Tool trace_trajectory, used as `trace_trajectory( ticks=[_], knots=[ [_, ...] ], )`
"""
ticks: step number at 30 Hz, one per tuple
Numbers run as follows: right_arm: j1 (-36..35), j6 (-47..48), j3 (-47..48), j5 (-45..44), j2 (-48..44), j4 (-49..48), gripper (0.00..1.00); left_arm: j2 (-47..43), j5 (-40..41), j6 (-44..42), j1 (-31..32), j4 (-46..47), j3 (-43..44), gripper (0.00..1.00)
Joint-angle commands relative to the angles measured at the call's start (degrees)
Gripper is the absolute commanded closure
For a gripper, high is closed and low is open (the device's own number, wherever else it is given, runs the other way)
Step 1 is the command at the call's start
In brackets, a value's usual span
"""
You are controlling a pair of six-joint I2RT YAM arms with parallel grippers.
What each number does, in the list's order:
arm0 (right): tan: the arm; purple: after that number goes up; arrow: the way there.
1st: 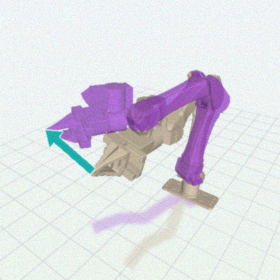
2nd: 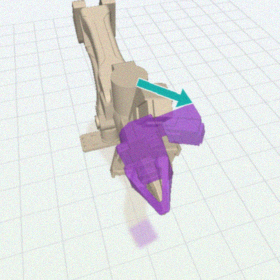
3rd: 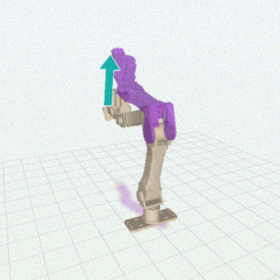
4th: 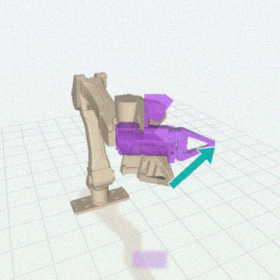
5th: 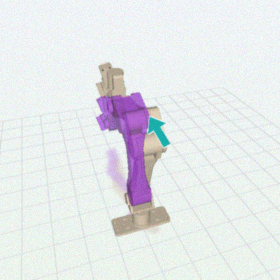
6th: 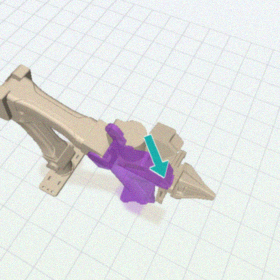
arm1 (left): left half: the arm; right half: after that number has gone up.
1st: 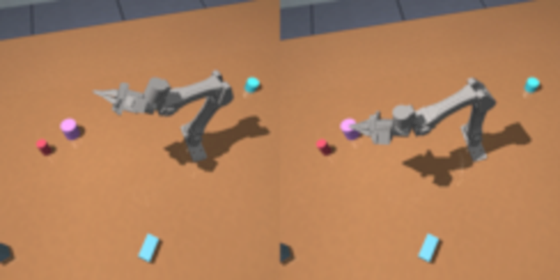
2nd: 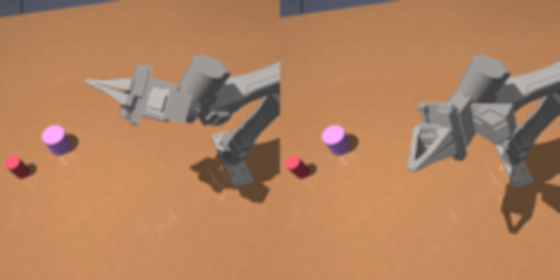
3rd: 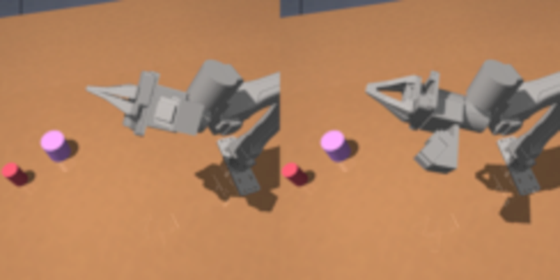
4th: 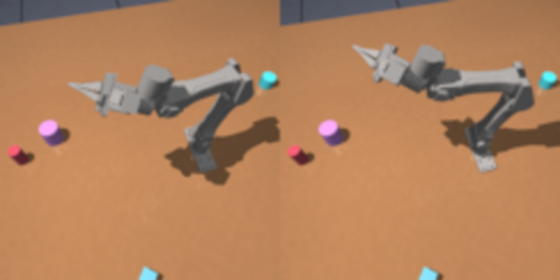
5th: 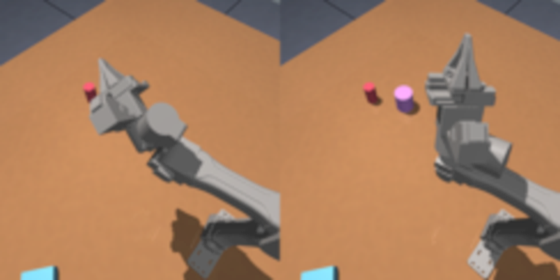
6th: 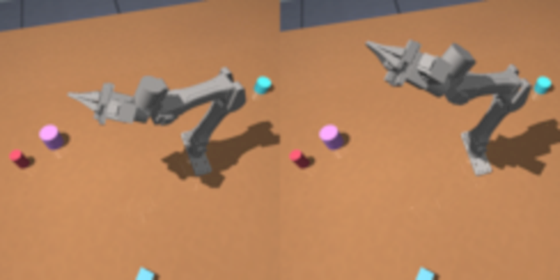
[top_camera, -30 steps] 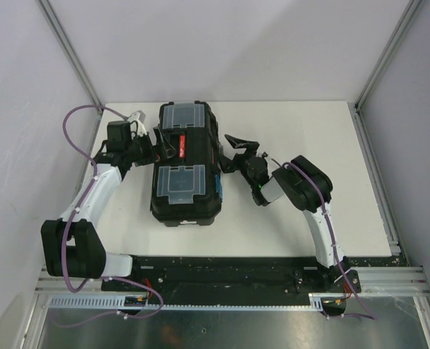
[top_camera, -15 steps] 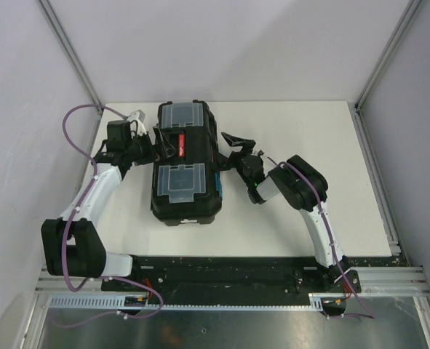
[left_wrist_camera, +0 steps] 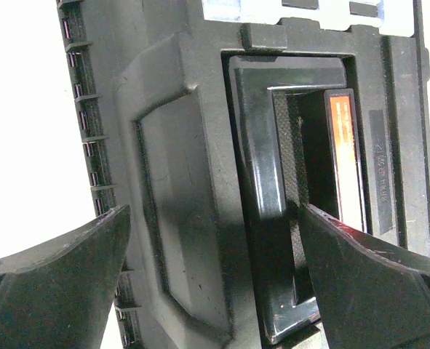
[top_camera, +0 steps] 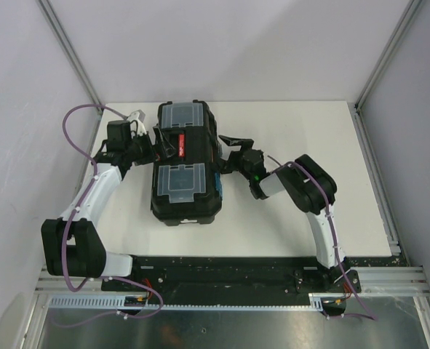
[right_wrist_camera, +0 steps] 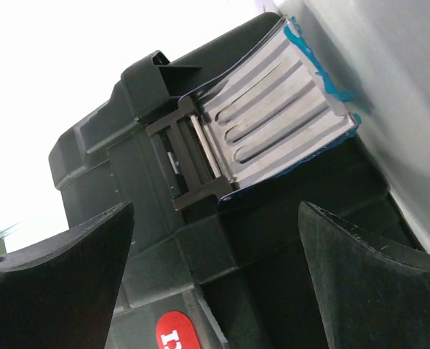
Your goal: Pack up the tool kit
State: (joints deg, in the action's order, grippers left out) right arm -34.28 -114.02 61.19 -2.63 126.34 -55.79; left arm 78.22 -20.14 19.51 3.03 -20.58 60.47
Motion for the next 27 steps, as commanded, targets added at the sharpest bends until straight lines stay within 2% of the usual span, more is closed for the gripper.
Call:
trace_trajectory(
  ticks=[1,10,27],
  knots=[
    [-1.1,-7.7,1.1,-2.0,2.1,-0.2,0.01,1.4,4.9,-2.9,0.1,-6.1,-0.8,0.01],
    [-0.4,-7.5,8.3,-8.9,8.5,-4.7,0.00,1.7,4.6,-2.9,0.0,-6.2,-0.7,0.01],
    [3.6,13.2,2.6,-9.4,-1.5,-11.5,0.01,1.5,5.4,-3.6,0.1,-6.2,-0.9,0.01]
  ],
)
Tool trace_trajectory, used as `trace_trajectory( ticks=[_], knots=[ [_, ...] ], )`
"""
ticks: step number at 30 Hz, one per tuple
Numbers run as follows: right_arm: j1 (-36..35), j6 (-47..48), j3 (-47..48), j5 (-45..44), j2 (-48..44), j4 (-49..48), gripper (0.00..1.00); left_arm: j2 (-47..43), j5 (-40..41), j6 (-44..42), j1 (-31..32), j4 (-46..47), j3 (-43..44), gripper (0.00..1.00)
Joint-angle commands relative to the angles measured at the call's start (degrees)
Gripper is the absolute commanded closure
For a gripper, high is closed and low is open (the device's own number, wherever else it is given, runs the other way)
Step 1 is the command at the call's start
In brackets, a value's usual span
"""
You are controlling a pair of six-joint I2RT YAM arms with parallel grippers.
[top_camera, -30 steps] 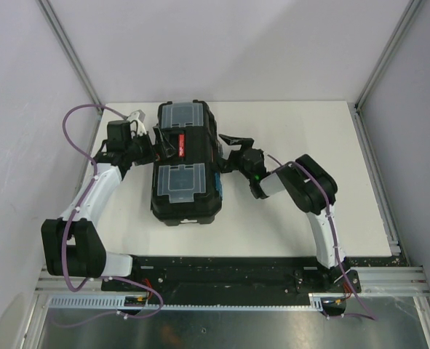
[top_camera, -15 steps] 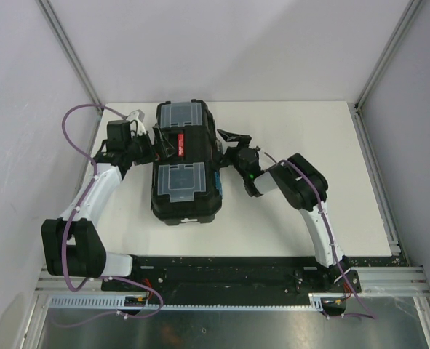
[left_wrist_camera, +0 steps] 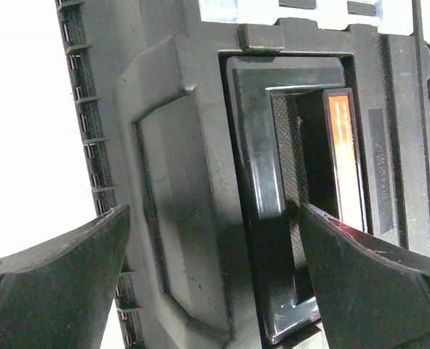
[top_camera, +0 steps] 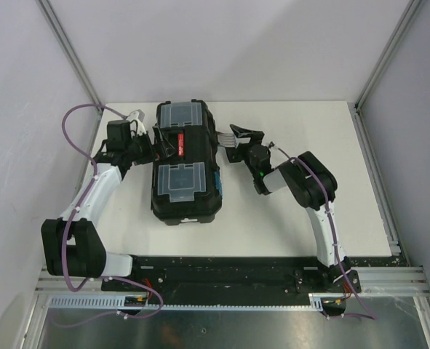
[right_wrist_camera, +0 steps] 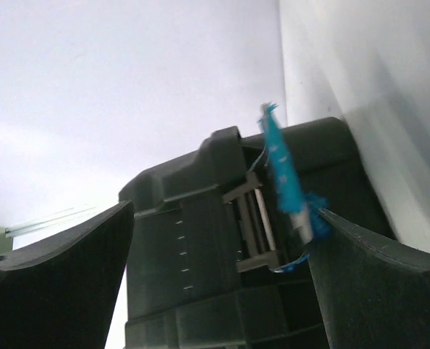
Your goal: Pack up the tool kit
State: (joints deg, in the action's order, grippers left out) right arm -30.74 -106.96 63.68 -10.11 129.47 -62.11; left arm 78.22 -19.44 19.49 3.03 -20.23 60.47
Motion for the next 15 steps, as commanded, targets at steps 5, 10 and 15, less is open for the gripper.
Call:
trace_trajectory(
  ticks=[5,10,15],
  knots=[
    [0.6,8.0,1.9,1.2,-2.9,-8.9,0.01,1.8,4.7,-3.6,0.1,-6.5,-0.9,0.01],
    [0.4,8.5,3.7,5.2,-1.7,-7.3,0.01,1.9,4.7,-3.7,0.0,-6.5,-0.8,0.01],
    [0.4,9.4,5.6,8.7,-0.3,-2.4,0.01,1.8,4.5,-3.7,0.0,-6.5,-0.9,0.00]
  ],
)
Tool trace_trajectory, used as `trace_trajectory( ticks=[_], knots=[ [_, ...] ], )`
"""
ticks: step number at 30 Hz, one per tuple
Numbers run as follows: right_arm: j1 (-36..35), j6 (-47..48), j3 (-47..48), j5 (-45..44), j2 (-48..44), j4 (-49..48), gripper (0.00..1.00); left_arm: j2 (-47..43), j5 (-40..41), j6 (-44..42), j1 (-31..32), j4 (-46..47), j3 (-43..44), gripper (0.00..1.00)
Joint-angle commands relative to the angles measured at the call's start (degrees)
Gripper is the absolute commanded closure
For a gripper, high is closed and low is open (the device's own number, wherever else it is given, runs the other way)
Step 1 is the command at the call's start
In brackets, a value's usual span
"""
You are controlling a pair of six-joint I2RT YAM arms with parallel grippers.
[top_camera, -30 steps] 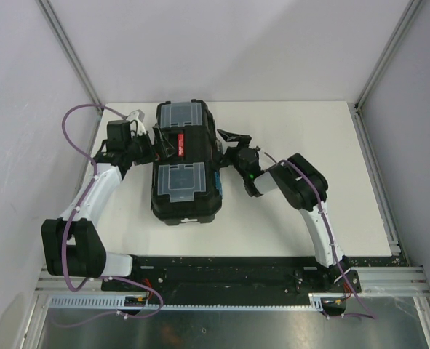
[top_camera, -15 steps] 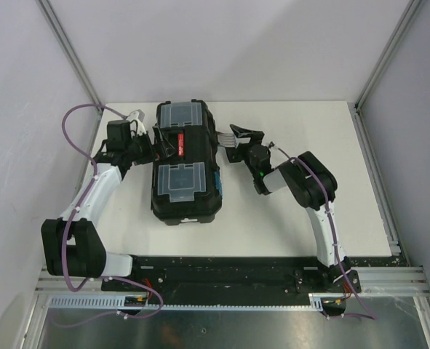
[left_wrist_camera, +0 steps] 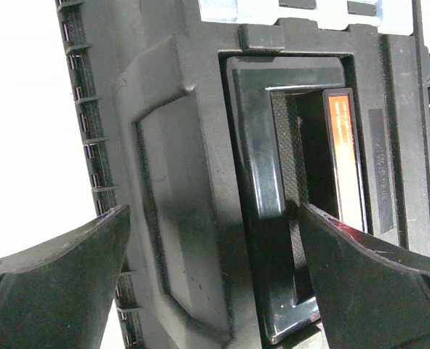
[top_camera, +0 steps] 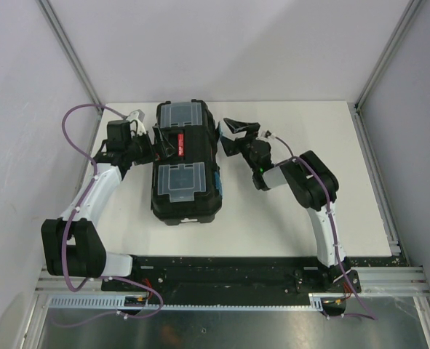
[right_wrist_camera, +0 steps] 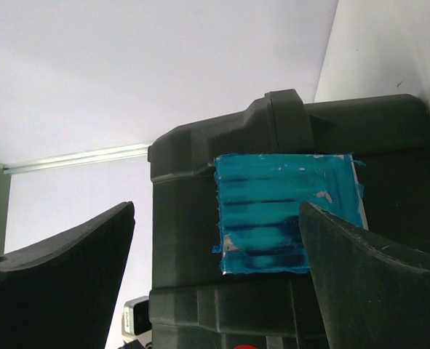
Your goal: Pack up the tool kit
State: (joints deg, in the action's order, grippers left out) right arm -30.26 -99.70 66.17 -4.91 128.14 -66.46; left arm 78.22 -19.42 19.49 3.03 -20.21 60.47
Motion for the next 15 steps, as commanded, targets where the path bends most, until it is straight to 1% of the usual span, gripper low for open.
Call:
trace_trajectory(
  ticks=[1,3,8,15],
  knots=[
    [-0.1,2.6,3.5,3.9,1.3,3.4,0.01,1.8,4.5,-3.7,0.0,-6.6,-1.0,0.01],
    [-0.2,3.7,3.9,5.8,1.5,6.6,0.01,1.7,4.5,-3.7,0.0,-6.5,-1.1,0.01],
    [-0.5,8.2,4.3,7.1,1.3,12.7,0.01,1.3,4.5,-3.5,0.1,-6.5,-1.4,0.01],
    [-0.3,10.4,6.4,9.0,3.6,11.8,0.01,0.9,4.6,-3.3,0.1,-6.6,-1.8,0.00]
  ],
)
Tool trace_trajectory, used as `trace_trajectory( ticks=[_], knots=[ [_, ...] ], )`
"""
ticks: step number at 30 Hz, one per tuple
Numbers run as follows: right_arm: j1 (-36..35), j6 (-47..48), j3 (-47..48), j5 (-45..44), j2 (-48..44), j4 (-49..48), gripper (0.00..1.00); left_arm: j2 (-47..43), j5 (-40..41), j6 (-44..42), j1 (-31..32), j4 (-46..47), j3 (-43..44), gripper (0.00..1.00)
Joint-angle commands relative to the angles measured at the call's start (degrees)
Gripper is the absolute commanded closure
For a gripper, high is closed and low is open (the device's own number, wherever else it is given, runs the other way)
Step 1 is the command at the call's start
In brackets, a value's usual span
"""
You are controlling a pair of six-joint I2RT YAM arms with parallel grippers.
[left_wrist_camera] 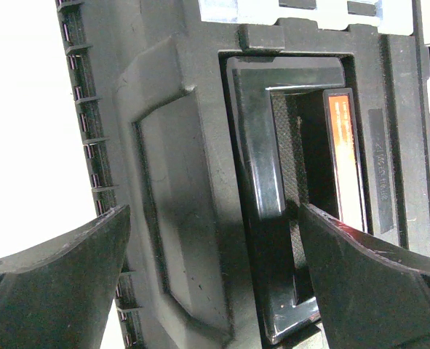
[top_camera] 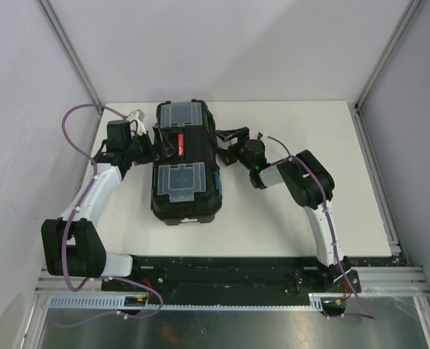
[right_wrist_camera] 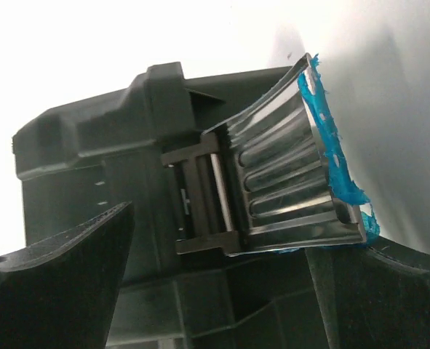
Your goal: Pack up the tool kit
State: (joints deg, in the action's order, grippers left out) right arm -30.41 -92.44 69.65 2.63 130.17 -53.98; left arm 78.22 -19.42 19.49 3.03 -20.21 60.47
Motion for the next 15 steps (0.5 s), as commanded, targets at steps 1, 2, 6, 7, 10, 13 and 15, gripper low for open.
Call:
trace_trajectory(
  ticks=[1,2,6,7,10,13,15],
  knots=[
    [-0.1,3.5,3.4,1.8,1.9,-1.6,0.01,0.9,4.6,-3.3,0.1,-6.6,-1.8,0.00],
    [0.0,3.8,4.0,2.2,2.2,-2.5,0.01,0.9,4.6,-3.3,0.1,-6.6,-1.7,0.01],
    [0.2,3.9,5.3,2.8,3.0,-8.5,0.01,0.7,4.8,-3.4,0.1,-6.6,-1.7,0.01],
    [0.3,3.8,5.3,2.8,2.9,-9.9,0.01,0.7,4.8,-3.4,0.1,-6.6,-1.7,0.01],
    [0.2,2.7,5.4,2.3,2.7,-14.0,0.01,0.7,4.8,-3.4,0.0,-6.5,-1.7,0.01],
    [0.0,-0.7,5.4,0.9,3.7,-21.6,0.01,0.7,5.0,-3.5,0.1,-6.5,-1.7,0.01],
    [-0.1,-2.6,5.6,0.7,4.3,-25.4,0.01,0.7,5.1,-3.5,0.1,-6.6,-1.7,0.01]
  ],
)
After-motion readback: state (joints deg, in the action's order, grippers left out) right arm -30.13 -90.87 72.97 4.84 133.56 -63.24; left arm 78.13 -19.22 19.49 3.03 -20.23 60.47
